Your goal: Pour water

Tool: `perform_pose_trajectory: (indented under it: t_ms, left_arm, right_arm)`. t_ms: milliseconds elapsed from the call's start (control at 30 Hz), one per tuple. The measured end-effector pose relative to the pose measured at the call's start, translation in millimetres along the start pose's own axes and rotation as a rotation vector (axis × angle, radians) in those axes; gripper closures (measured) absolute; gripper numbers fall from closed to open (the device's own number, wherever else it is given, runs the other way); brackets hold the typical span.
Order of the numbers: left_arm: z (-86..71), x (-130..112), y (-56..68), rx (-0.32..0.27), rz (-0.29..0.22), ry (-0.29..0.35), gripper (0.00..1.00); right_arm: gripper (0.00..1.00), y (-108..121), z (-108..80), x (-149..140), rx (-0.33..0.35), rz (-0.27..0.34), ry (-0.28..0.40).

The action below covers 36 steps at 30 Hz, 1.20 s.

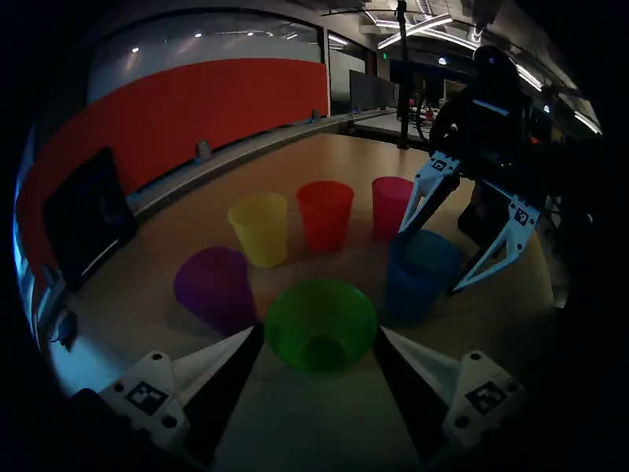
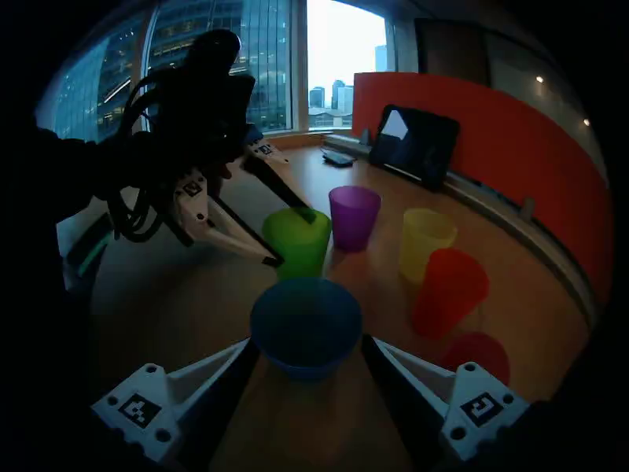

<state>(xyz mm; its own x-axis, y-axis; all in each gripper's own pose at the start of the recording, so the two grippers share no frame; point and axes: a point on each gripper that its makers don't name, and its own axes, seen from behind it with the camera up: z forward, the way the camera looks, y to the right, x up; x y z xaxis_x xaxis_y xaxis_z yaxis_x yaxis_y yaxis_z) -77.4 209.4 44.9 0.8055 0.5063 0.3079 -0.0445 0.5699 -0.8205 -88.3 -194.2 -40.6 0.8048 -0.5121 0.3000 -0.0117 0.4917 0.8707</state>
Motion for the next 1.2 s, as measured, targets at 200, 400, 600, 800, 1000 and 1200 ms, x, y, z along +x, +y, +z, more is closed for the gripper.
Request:
perform_pose_trajectory:
  t_ms: [200, 400, 600, 800, 1000, 1200]
  left_arm:
    - [2.4, -1.2, 0.0, 0.005, 0.009, -0.007, 0.12]
    - [2.5, -0.9, -1.7, 0.011, 0.002, -0.006, 0.14]
    - [-1.7, 4.0, -2.4, 0.014, -0.003, 0.011, 0.13]
    - [-8.8, 6.6, -2.8, 0.022, -0.003, 0.024, 0.14]
    - [-16.1, 10.9, -3.6, 0.03, -0.009, 0.04, 0.14]
    - [-24.4, 14.6, -3.0, 0.042, -0.009, 0.054, 0.14]
  right_arm:
    - [0.01, -0.7, -0.1, 2.1, 0.0, -0.002, 0.001]
    - [0.01, -1.4, 1.6, 4.3, 0.0, -0.003, 0.004]
    - [0.01, -2.4, 5.4, 5.5, 0.0, -0.004, 0.005]
    - [0.01, -2.5, 8.2, 7.0, -0.002, -0.006, 0.009]
    - [0.08, -3.4, 9.3, 7.1, -0.004, 0.001, 0.012]
    - [0.09, -2.0, 7.6, 6.9, -0.016, 0.016, 0.007]
